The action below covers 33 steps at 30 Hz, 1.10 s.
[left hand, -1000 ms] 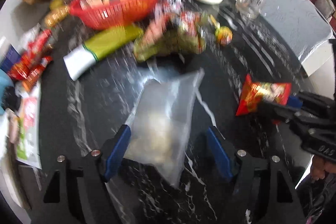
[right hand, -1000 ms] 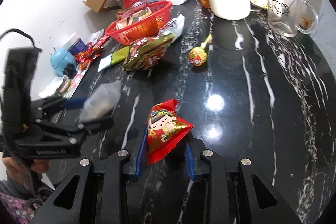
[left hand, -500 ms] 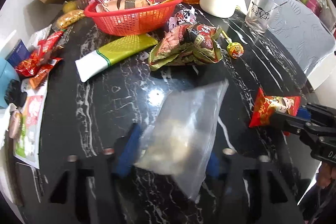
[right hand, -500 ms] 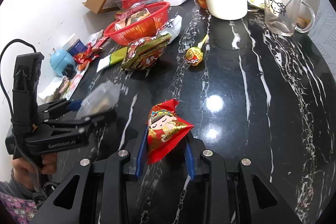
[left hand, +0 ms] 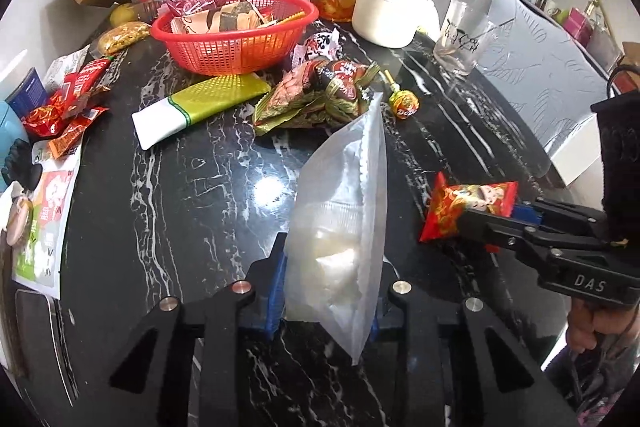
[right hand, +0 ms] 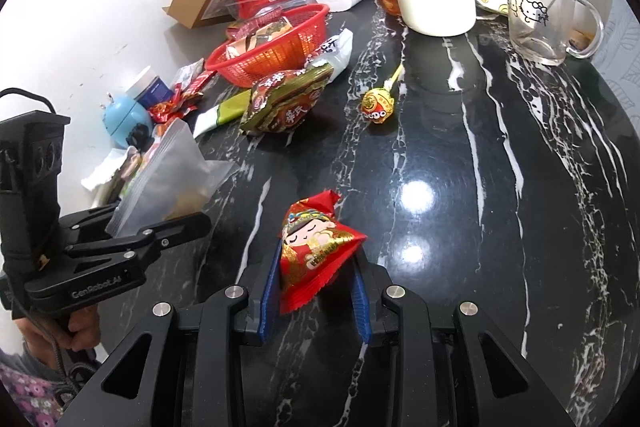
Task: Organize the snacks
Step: 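Grasp the clear zip bag with the left tool, then carry the zip bag and red packet with both tools over the red basket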
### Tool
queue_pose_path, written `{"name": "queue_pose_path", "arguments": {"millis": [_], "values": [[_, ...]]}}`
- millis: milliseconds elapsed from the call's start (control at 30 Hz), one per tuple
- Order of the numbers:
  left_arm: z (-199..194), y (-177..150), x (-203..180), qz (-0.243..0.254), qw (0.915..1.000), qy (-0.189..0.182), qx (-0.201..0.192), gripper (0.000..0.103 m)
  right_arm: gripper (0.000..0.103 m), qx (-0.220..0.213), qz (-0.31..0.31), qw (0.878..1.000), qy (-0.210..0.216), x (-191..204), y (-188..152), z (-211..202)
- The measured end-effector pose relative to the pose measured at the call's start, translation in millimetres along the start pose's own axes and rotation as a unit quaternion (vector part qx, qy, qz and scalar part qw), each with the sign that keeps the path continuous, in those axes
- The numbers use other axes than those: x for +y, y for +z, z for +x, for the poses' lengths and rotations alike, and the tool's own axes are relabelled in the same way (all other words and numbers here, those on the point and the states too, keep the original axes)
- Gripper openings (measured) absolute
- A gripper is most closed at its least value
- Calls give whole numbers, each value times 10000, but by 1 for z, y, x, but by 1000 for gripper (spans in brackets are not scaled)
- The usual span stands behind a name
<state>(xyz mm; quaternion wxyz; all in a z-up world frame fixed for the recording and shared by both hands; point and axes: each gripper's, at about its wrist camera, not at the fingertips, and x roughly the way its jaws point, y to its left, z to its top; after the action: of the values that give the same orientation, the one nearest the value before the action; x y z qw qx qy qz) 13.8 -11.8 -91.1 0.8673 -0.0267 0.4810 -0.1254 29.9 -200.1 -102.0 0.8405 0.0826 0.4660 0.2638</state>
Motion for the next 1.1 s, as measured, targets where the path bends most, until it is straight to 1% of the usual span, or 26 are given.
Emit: {"name": "queue_pose_path", "arguments": {"millis": [233,400,567,800,1100], "values": [[-10,-2,-4,-20,9999,-101,-54,30,29,-123,-76,9999,78,8,0,-9],[-15,-1,-3,-55,9999,-113,-102,30,28,-239,-188,9995,66,15,1,-15],[-25,3,-2,-56,9997,-97,-231,30,28,-344,-335,9988,91,23,6,-24],[-43,16,-3,-18,9986,-102,-526,30,28,-516,-563,9969,186,34,22,-37],[-64,44,-3,86,9951,-101,-981,30,28,-780,-865,9927,307,47,53,-50]]}}
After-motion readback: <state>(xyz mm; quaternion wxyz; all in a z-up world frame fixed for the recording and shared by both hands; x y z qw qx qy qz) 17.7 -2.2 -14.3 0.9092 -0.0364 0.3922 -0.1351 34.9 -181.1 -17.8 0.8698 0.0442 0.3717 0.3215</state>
